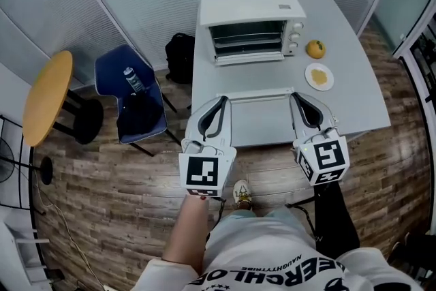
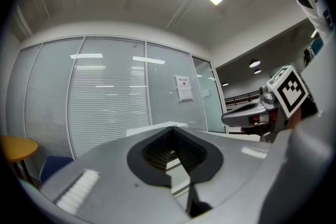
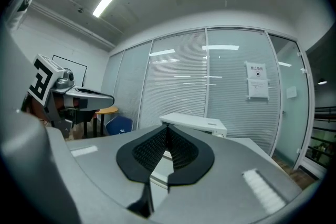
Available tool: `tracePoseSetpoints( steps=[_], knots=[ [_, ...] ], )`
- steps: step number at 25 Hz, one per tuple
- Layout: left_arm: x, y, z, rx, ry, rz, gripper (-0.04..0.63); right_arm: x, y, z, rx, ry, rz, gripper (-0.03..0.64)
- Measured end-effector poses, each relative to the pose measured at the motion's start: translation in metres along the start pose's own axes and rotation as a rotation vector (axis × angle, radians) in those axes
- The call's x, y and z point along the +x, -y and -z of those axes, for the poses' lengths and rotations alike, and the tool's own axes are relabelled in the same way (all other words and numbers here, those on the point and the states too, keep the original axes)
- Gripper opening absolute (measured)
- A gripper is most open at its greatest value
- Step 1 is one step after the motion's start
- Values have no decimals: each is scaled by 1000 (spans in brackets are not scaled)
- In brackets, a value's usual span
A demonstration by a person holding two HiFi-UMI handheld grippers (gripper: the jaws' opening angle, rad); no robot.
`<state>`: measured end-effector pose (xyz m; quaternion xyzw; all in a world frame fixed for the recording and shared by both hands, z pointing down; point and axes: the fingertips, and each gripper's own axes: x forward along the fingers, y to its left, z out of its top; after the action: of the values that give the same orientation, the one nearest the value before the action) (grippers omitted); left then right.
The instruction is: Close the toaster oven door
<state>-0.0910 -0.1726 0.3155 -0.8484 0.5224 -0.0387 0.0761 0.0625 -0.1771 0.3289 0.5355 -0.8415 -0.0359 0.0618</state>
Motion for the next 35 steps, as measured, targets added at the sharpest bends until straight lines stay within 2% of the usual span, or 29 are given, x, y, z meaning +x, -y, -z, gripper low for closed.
tracePoseSetpoints(
  steps=[8,13,16,21,35],
  knots=[
    [61,-40,37,-26,-55,43,55,73,9,24,23,-57,18,0],
    [86,-47,74,-54,-116,69,55,101,11,58,49,-124,26,0],
    [96,-48,99,-74,-150,58,55,112,12,85,70,-177,20,0],
    [110,-39,147,-117,-222,61,55,123,16,135,101,-274,1,0],
    [138,5,271,-173,-455,100,55,143,25,255,161,-513,-69,0]
  ],
)
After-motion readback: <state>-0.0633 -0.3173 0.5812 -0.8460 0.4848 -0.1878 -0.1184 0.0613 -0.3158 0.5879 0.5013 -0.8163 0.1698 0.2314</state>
